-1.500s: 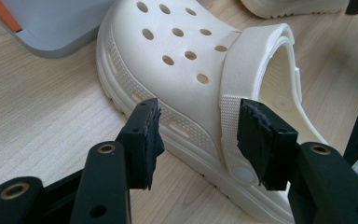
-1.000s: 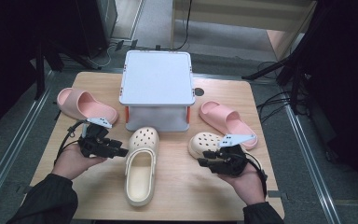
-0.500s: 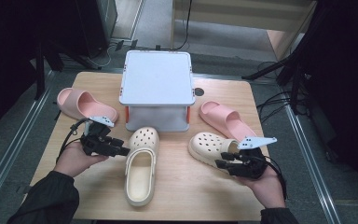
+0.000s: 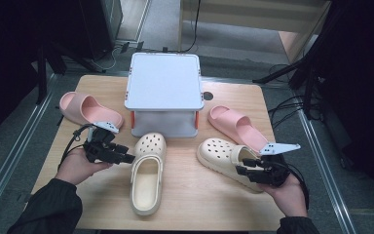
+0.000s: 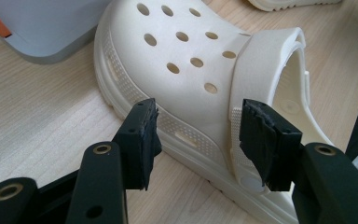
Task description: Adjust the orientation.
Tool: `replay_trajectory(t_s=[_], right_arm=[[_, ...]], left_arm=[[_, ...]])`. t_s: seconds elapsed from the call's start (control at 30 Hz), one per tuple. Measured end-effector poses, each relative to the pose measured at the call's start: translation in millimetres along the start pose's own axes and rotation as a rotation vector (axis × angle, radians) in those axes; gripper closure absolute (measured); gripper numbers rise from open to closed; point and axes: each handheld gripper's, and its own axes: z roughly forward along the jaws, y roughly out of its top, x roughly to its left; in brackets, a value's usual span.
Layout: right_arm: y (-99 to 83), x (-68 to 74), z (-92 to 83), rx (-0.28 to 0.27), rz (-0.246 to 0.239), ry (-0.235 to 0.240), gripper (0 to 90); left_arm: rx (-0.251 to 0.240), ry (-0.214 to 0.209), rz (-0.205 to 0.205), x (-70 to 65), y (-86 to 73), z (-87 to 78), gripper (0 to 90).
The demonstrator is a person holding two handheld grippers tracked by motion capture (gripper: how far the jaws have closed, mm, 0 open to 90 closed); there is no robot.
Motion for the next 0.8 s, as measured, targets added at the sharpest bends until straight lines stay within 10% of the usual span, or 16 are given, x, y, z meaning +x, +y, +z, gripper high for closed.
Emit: replay_trajectory(t_s=[0.8], right_arm=[[6.1, -13.8, 38.2, 0.097, -0.062, 0.041, 78.1]], left_arm=[[-0.027, 0.002, -0.002, -2.4, -7.7, -4.0, 47.9]])
